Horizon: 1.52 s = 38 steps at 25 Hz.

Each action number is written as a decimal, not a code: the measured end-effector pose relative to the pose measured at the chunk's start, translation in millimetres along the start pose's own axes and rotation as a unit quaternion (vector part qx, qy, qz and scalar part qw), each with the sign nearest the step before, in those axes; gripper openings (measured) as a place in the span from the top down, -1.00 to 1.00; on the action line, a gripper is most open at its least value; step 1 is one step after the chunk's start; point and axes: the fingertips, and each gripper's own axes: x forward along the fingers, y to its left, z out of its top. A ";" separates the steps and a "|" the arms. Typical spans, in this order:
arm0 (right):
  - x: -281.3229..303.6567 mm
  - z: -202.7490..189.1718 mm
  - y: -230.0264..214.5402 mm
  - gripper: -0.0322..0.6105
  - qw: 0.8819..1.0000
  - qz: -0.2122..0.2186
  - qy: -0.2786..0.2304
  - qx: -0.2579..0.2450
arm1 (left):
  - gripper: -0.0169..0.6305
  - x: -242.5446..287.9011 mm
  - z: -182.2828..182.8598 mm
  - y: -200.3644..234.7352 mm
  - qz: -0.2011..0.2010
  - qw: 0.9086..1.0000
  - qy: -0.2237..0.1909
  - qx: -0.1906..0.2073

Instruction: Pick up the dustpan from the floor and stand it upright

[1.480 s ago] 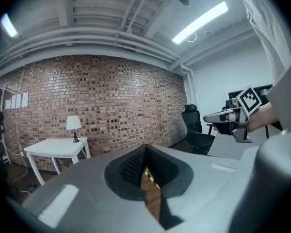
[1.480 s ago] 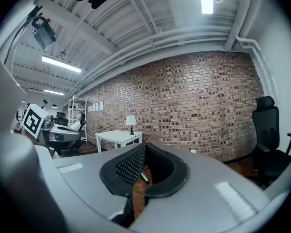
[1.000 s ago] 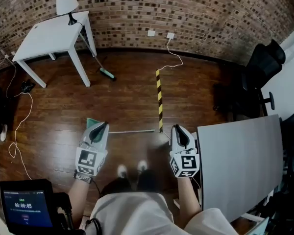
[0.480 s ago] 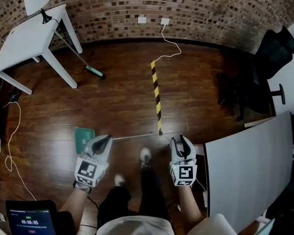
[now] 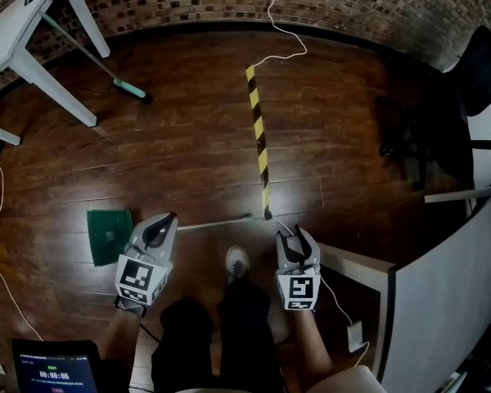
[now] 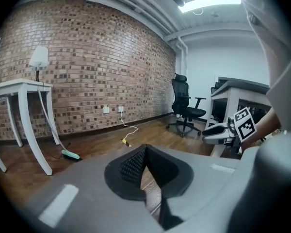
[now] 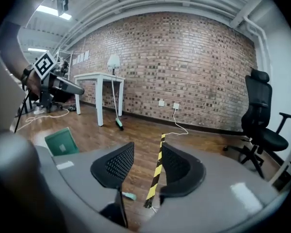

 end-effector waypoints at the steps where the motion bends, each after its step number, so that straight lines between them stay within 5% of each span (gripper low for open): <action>1: 11.3 -19.1 5.8 0.35 1.000 0.005 0.002 -0.016 | 0.94 9.3 -16.4 2.3 -0.002 1.000 0.001 0.000; 8: 85.6 -164.5 34.3 0.31 0.997 0.034 0.029 -0.061 | 0.94 72.0 -137.8 16.2 -0.002 0.998 0.020 0.052; 20: 177.7 -341.0 41.0 0.15 0.997 0.038 0.058 -0.038 | 0.94 141.3 -309.0 51.8 0.031 0.999 0.034 0.027; 27: 210.9 -379.0 56.6 0.13 0.996 0.058 0.069 -0.024 | 0.94 157.2 -348.5 55.4 0.026 0.998 0.048 0.022; 38: 258.3 -377.8 56.0 0.17 0.996 0.056 0.065 -0.020 | 0.94 156.7 -358.1 65.0 0.022 0.999 0.046 0.019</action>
